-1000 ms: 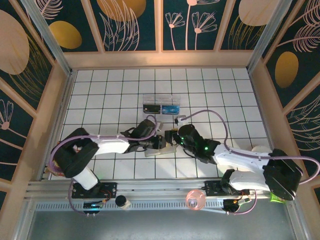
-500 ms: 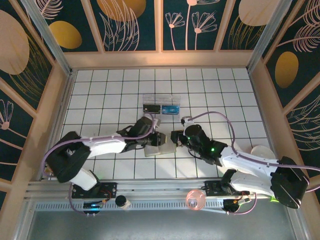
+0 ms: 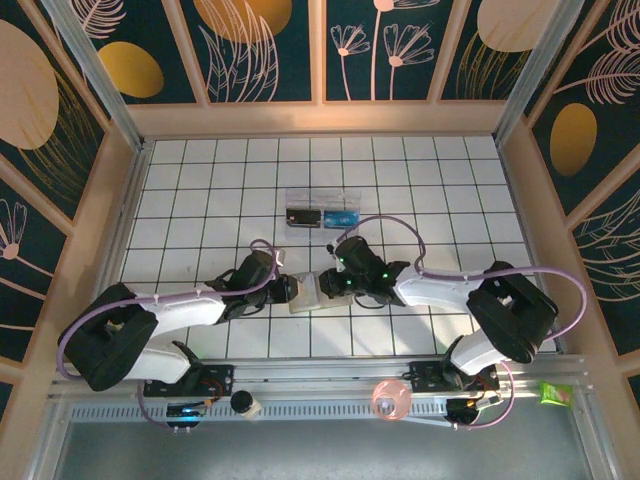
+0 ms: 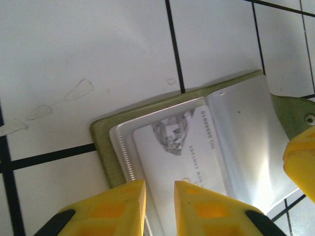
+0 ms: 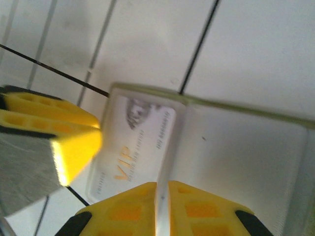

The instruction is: Take the credit cards out of the card holder

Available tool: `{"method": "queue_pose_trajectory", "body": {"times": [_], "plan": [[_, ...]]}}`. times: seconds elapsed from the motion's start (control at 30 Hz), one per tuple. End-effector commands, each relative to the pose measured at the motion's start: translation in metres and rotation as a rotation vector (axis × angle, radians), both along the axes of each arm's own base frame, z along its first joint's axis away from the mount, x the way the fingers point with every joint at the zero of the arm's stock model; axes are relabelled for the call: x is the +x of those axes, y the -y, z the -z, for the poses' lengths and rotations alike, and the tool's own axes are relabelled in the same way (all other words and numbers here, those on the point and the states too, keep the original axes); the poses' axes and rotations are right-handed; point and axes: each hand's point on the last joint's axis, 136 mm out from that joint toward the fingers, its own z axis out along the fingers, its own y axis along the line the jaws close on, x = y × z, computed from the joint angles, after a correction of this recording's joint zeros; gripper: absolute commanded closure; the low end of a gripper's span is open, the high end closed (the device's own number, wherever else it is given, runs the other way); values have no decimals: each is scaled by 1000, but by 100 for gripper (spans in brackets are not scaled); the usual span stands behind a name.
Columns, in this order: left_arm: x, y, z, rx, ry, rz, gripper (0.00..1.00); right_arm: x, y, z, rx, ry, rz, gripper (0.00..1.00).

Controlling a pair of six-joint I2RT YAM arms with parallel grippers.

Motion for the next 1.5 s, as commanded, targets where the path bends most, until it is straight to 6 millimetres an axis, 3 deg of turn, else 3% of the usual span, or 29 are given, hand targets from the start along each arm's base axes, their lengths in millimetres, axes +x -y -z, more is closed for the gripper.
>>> {"method": "queue_pose_trajectory", "body": {"times": [0.0, 0.1, 0.17, 0.3, 0.4, 0.5, 0.7, 0.97, 1.3, 1.47], "plan": [[3, -8, 5, 25, 2, -34, 80, -7, 20, 24, -82, -63, 52, 87], [4, -7, 9, 39, 5, -24, 82, -10, 32, 38, -132, -87, 88, 87], [6, -8, 11, 57, 7, -23, 85, -9, 33, 38, -142, -80, 95, 88], [8, -10, 17, 92, 3, -16, 90, 0, 21, 7, -77, -8, 69, 86], [7, -11, 22, 104, -6, -14, 93, 2, 4, -18, 9, 9, 20, 79], [6, -12, 24, 107, -10, -16, 96, -1, -15, -26, 82, -53, -36, 73], [5, -12, 24, 103, -11, -13, 98, 0, -39, -19, 194, -201, -56, 60], [5, -9, 22, 90, -11, -3, 100, 10, -39, 0, 189, -272, -15, 60], [4, -7, 21, 82, -11, 2, 100, 12, -36, -8, 185, -233, -14, 62], [4, -7, 20, 80, -8, 4, 100, 7, -38, -1, 170, -253, -33, 63]]}}
